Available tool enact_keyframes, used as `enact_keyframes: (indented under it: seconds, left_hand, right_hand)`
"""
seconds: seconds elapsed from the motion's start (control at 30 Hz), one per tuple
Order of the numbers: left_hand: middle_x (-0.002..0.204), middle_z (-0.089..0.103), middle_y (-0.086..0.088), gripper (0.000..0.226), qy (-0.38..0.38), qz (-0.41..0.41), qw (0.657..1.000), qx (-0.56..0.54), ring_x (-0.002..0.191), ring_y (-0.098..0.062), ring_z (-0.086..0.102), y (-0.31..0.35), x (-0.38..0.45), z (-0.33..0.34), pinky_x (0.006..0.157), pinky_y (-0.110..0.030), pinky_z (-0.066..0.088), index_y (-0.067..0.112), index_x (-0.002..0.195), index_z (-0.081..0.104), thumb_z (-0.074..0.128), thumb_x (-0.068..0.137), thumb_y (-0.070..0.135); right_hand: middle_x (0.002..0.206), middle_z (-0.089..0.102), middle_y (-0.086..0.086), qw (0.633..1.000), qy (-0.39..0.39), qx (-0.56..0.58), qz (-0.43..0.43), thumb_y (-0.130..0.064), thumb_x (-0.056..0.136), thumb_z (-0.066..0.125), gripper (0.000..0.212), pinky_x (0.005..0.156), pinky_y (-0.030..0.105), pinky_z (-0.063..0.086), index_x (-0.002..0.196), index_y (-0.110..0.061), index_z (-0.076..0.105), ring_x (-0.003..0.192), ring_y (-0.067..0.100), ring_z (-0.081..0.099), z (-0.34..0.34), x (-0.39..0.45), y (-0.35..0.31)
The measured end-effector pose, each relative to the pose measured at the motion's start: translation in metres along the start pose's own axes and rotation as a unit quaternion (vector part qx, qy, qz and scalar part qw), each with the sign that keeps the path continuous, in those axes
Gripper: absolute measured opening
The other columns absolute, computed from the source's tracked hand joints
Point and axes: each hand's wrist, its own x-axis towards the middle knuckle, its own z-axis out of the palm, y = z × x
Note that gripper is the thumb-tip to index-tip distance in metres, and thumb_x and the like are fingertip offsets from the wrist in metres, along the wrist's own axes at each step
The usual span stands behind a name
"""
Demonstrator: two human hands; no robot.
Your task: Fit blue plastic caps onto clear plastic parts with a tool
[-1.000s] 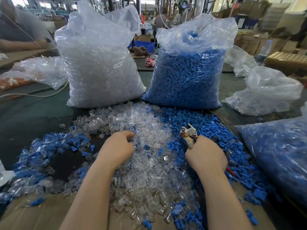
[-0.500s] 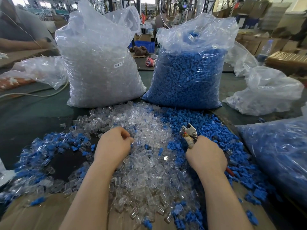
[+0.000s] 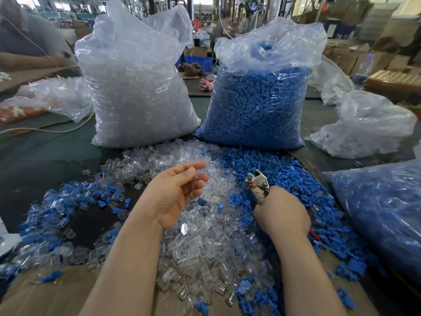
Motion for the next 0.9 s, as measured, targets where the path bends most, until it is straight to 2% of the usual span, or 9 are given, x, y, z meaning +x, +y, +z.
enact_keyframes:
  seconds: [0.17, 0.27, 0.37, 0.5, 0.6, 0.7, 0.9]
  left_hand:
    - [0.088, 0.074, -0.009, 0.031, -0.041, -0.007, 0.999, -0.018, 0.069, -0.010, 0.068, 0.000, -0.001, 0.001, 0.067, -0.020, 0.059, 0.003, 0.114, 0.068, 0.063, 0.083, 0.001]
    - [0.085, 0.075, -0.009, 0.023, -0.019, 0.005, 1.000, 0.015, 0.068, -0.010, 0.069, -0.002, -0.001, 0.004, 0.065, -0.020, 0.059, 0.003, 0.112, 0.068, 0.057, 0.093, 0.000]
    - [0.079, 0.075, -0.006, 0.020, 0.001, 0.013, 0.998, 0.068, 0.066, -0.008, 0.068, -0.004, 0.000, 0.007, 0.062, -0.019, 0.057, 0.006, 0.112, 0.067, 0.057, 0.095, 0.002]
    - [0.080, 0.076, -0.006, 0.021, 0.019, 0.036, 0.993, 0.108, 0.067, -0.009, 0.070, -0.006, 0.000, 0.011, 0.062, -0.018, 0.056, 0.009, 0.112, 0.068, 0.063, 0.092, 0.003]
    - [0.081, 0.077, -0.009, 0.020, 0.035, 0.049, 0.993, 0.099, 0.066, -0.011, 0.071, -0.006, -0.001, 0.013, 0.059, -0.020, 0.058, 0.005, 0.108, 0.063, 0.067, 0.089, 0.004]
    - [0.080, 0.076, -0.010, 0.020, 0.043, 0.055, 0.993, 0.090, 0.065, -0.012, 0.072, -0.006, -0.002, 0.014, 0.058, -0.020, 0.058, 0.001, 0.105, 0.060, 0.069, 0.087, 0.005]
    - [0.077, 0.076, -0.005, 0.017, 0.051, 0.061, 0.986, 0.147, 0.064, -0.008, 0.070, -0.009, -0.001, 0.016, 0.058, -0.016, 0.054, 0.005, 0.094, 0.069, 0.077, 0.081, 0.011]
  right_hand:
    - [0.070, 0.045, -0.003, 1.000, 0.020, 0.019, -0.013, -0.031, 0.091, 0.055, 0.021, 0.049, 0.027, 0.027, 0.079, -0.022, 0.040, 0.057, 0.015, 0.039, 0.001, 0.001, 0.001]
    - [0.070, 0.047, -0.003, 0.998, 0.037, 0.038, -0.022, -0.034, 0.090, 0.054, 0.016, 0.052, 0.029, 0.032, 0.085, -0.022, 0.045, 0.060, 0.019, 0.044, 0.000, 0.002, -0.001]
    - [0.069, 0.046, -0.003, 0.998, 0.052, 0.034, -0.028, -0.033, 0.090, 0.053, 0.014, 0.050, 0.028, 0.029, 0.084, -0.022, 0.046, 0.057, 0.015, 0.039, 0.000, 0.002, -0.002]
    - [0.072, 0.049, -0.002, 0.999, 0.024, 0.013, -0.024, -0.032, 0.090, 0.054, 0.016, 0.049, 0.026, 0.026, 0.082, -0.020, 0.049, 0.057, 0.016, 0.040, 0.003, 0.001, 0.002]
    - [0.073, 0.054, -0.001, 0.999, 0.014, 0.020, -0.031, -0.030, 0.089, 0.055, 0.016, 0.050, 0.026, 0.030, 0.078, -0.020, 0.048, 0.061, 0.020, 0.046, 0.005, 0.001, 0.002]
    - [0.073, 0.051, -0.002, 0.999, 0.007, 0.016, -0.040, -0.031, 0.090, 0.055, 0.020, 0.050, 0.027, 0.028, 0.077, -0.021, 0.045, 0.066, 0.023, 0.048, 0.005, 0.001, 0.000]
    - [0.075, 0.054, 0.001, 0.999, -0.021, 0.010, -0.033, -0.028, 0.088, 0.058, 0.020, 0.054, 0.029, 0.034, 0.077, -0.019, 0.045, 0.070, 0.025, 0.053, 0.002, 0.000, -0.002]
